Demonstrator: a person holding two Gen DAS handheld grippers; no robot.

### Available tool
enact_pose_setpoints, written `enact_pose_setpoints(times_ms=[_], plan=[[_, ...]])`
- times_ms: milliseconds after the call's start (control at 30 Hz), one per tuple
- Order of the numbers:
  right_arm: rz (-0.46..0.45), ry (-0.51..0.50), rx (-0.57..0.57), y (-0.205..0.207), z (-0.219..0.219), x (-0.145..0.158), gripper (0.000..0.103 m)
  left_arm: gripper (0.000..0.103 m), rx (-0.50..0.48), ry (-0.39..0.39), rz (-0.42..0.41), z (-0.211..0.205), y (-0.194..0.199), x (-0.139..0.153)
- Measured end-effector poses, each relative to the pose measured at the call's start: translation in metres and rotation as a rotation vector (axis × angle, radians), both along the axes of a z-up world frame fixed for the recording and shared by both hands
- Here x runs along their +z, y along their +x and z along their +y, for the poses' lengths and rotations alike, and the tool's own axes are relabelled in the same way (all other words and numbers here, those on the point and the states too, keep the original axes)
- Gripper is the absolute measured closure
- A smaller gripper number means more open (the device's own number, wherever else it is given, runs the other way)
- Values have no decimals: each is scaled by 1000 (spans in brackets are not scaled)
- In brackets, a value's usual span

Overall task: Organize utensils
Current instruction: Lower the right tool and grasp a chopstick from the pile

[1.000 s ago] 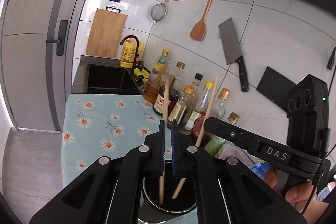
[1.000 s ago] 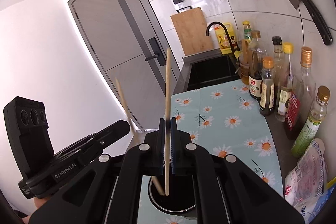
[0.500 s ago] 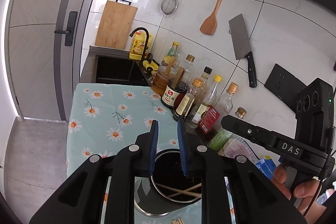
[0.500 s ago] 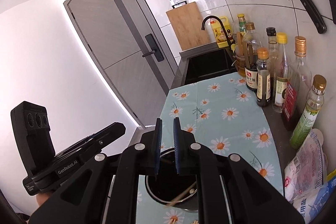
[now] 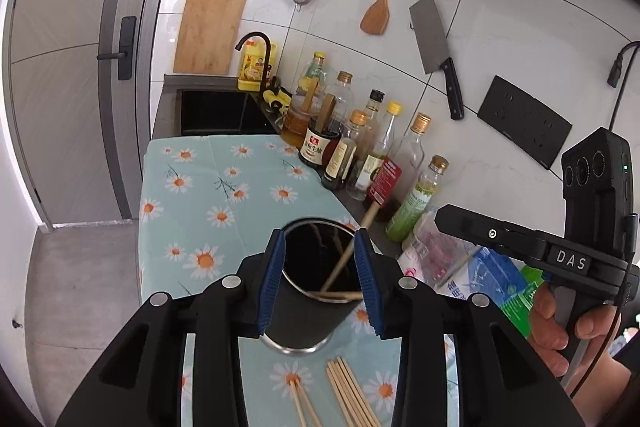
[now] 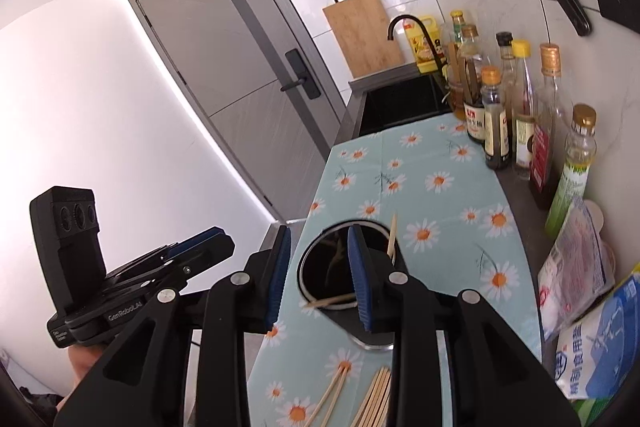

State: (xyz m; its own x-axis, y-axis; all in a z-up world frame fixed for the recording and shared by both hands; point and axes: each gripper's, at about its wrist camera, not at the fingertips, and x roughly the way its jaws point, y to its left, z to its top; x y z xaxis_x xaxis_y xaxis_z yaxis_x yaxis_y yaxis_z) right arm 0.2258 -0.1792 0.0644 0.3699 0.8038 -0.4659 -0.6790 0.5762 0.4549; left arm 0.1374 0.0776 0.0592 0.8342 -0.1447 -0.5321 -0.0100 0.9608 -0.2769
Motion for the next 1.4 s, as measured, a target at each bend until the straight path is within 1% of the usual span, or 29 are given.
enact_pose_setpoints(times_ms=[67, 167, 233, 300, 333, 400, 500, 567, 600, 700, 733, 800, 833, 900, 967, 1033, 1100, 1233, 1300, 1333, 1400], plan=[[4, -8, 8, -7, -3, -1, 65, 68, 1, 2, 6, -2, -7, -1], [8, -24, 23, -18, -7, -3, 65, 68, -5, 0, 17, -5, -18, -2], [22, -44, 37, -23, -8, -7, 62, 68, -20, 6, 33, -9, -25, -5], [54, -66, 55, -26, -9, -13, 51, 68, -28, 17, 51, -13, -30, -9], [67, -78, 59, -27, -10, -17, 50, 68, -35, 13, 65, -14, -33, -12], [106, -112, 61, -28, -11, -26, 49, 68, -43, 5, 95, -15, -36, -18], [167, -164, 84, -28, -11, -44, 49, 67, -59, 0, 163, -15, -38, -34], [201, -209, 97, -27, -9, -58, 49, 67, -76, -23, 204, -14, -38, -44], [233, -233, 100, -25, -8, -66, 49, 67, -78, -30, 220, -14, -39, -49], [365, -261, 121, -16, -8, -92, 49, 67, -79, -43, 262, -13, -40, -62], [423, -293, 125, -12, -6, -105, 49, 67, -81, -50, 277, -14, -41, -67], [490, -340, 127, -8, -4, -124, 49, 67, -81, -63, 313, -14, -42, -79], [525, -381, 129, -7, -3, -135, 49, 66, -83, -69, 325, -14, -42, -83], [569, -426, 131, -7, -1, -152, 49, 66, -88, -80, 371, -16, -44, -98], [609, -463, 131, -6, 1, -166, 49, 65, -90, -83, 398, -17, -46, -107], [640, -513, 111, -5, 4, -179, 49, 65, -91, -81, 430, -17, -47, -117], [653, -540, 103, -3, 6, -186, 50, 65, -74, -62, 473, -17, -48, -128], [673, -574, 123, -4, 16, -195, 56, 65, -62, -87, 518, -12, -50, -144], [666, -603, 126, -5, 23, -200, 64, 65, -57, -93, 534, -11, -52, -151], [669, -617, 124, -4, 27, -204, 65, 65, -56, -98, 541, -10, -53, -153], [667, -648, 112, -3, 31, -209, 73, 65, -55, -106, 552, -10, -54, -158]])
